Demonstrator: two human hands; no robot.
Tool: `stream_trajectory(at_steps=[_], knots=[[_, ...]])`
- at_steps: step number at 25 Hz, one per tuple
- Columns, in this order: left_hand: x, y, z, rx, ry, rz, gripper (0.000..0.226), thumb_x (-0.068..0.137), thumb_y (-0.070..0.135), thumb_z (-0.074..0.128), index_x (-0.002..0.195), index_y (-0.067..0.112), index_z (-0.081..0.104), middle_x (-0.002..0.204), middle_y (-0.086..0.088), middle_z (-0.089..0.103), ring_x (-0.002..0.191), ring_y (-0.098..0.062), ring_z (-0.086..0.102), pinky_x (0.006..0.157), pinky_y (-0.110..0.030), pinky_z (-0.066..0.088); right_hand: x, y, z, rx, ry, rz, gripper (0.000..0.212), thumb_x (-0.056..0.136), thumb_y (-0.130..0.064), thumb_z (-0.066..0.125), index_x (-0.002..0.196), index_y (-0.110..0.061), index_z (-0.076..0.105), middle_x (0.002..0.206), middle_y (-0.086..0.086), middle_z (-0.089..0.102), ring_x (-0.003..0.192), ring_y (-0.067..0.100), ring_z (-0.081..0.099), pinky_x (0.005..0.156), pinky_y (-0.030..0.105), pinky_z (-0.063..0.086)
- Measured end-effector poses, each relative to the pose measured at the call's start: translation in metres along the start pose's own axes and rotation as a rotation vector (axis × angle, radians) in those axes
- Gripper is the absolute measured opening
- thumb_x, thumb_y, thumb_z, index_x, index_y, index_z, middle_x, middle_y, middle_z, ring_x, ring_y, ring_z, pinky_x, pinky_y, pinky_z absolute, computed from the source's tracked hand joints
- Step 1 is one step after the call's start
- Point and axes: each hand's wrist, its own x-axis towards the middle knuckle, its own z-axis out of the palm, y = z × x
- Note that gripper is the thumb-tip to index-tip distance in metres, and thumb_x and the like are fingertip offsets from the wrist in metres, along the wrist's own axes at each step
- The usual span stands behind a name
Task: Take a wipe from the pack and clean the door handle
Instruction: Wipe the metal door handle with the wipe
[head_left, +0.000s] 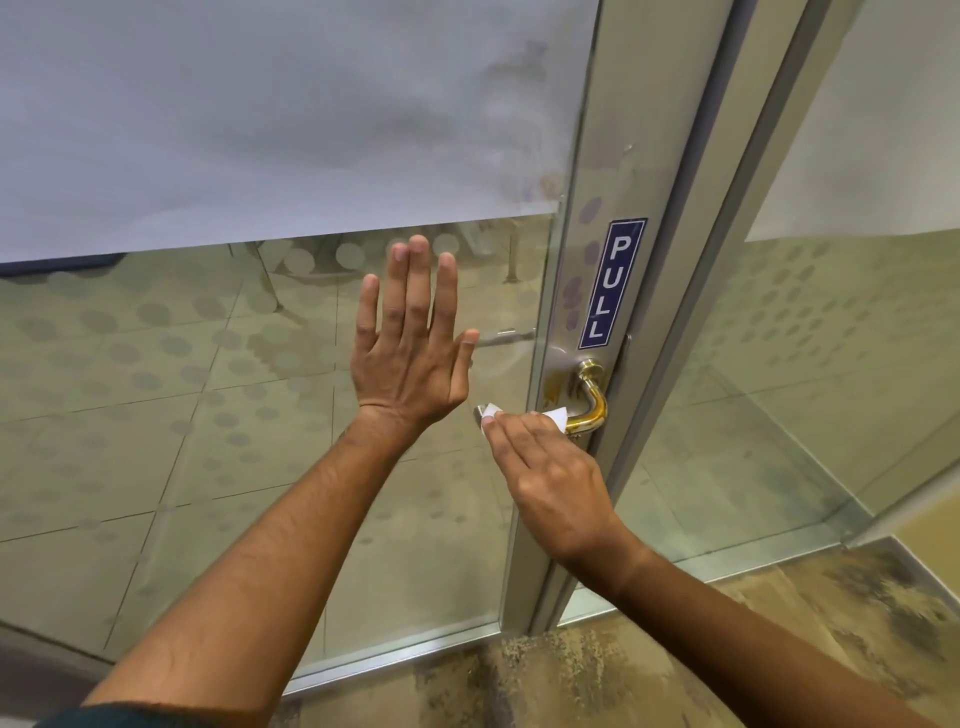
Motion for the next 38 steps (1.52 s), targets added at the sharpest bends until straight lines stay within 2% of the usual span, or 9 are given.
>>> stream_trajectory(at_steps=[6,12,18,22,26,28,32,35,38], knots=[[0.003,0.001,-0.002,-0.008,-0.016,-0.013,0.071,0.100,0.045,0.031,0.156,0.004,0.016,0.157,-0.020,0.013,0.153,-0.022,-0.020,0.125,-0.042,-0.008,-0.015,0.030,-0.001,0.024,0.124,0.052,0.038,0.090,-0.005,0.046,0.124,0.001,0.062,0.113,0.017,0.068,0.107,0.032,0.065,0.101,0.036,0.046],[0.003,0.001,-0.003,-0.003,-0.031,-0.030,0.072,0.100,0.046,0.031,0.156,0.004,0.013,0.157,-0.020,0.011,0.152,-0.021,-0.022,0.124,-0.040,-0.011,-0.023,0.053,-0.005,0.018,0.132,0.159,0.048,0.087,-0.004,0.031,0.120,0.000,0.066,0.117,0.016,0.068,0.113,0.030,0.065,0.083,0.037,0.058],[0.004,0.002,-0.004,-0.010,-0.056,-0.038,0.073,0.099,0.047,0.032,0.156,0.003,0.014,0.157,-0.019,0.009,0.152,-0.020,-0.024,0.124,-0.040,-0.013,-0.015,0.064,-0.006,0.014,-0.034,0.303,0.056,0.072,0.003,0.065,0.127,0.000,0.060,0.124,0.018,0.065,0.109,0.031,0.067,0.073,0.037,0.060],[0.004,0.002,-0.004,0.000,-0.058,-0.041,0.074,0.099,0.047,0.034,0.155,0.003,0.014,0.157,-0.020,0.009,0.152,-0.020,-0.024,0.124,-0.039,-0.014,-0.006,0.068,-0.009,0.097,-0.056,0.375,0.056,0.075,0.004,0.064,0.130,-0.005,0.059,0.127,0.011,0.066,0.094,0.031,0.070,0.071,0.037,0.059],[0.005,0.001,-0.005,0.010,-0.064,-0.033,0.074,0.098,0.046,0.033,0.155,0.003,0.014,0.157,-0.020,0.009,0.154,-0.025,-0.016,0.123,-0.039,-0.016,0.001,0.067,-0.003,0.553,0.195,0.699,0.042,0.081,0.005,0.057,0.117,-0.010,0.071,0.116,0.004,0.072,0.100,0.014,0.070,0.088,0.018,0.053],[0.005,0.001,-0.005,0.023,-0.067,-0.026,0.073,0.099,0.047,0.031,0.155,0.003,0.015,0.157,-0.021,0.010,0.152,-0.027,-0.008,0.123,-0.039,-0.016,0.004,0.065,0.000,0.904,0.282,1.028,0.034,0.084,0.002,0.062,0.112,-0.015,0.073,0.104,-0.001,0.076,0.090,-0.004,0.068,0.076,0.007,0.052],[0.003,0.002,-0.005,0.026,-0.065,-0.032,0.072,0.100,0.047,0.030,0.155,0.003,0.015,0.157,-0.020,0.009,0.152,-0.022,-0.023,0.124,-0.041,-0.013,0.015,0.063,-0.002,1.443,0.447,1.456,0.045,0.078,0.017,0.044,0.099,-0.008,0.076,0.083,-0.002,0.077,0.087,0.018,0.074,0.074,0.027,0.060],[0.004,0.002,-0.005,0.025,-0.063,-0.030,0.072,0.100,0.047,0.030,0.155,0.003,0.015,0.157,-0.020,0.009,0.153,-0.024,-0.021,0.124,-0.041,-0.013,0.018,0.063,-0.006,1.653,0.546,1.581,0.046,0.076,0.017,0.036,0.093,-0.004,0.074,0.093,0.013,0.075,0.099,0.035,0.070,0.090,0.046,0.057],[0.004,0.001,-0.005,0.032,-0.057,-0.019,0.072,0.100,0.047,0.030,0.155,0.003,0.015,0.157,-0.020,0.010,0.151,-0.029,-0.003,0.124,-0.040,-0.014,0.015,0.052,-0.008,1.806,0.607,1.664,0.046,0.079,0.016,0.033,0.107,0.003,0.068,0.104,0.017,0.072,0.102,0.035,0.069,0.080,0.045,0.060]])
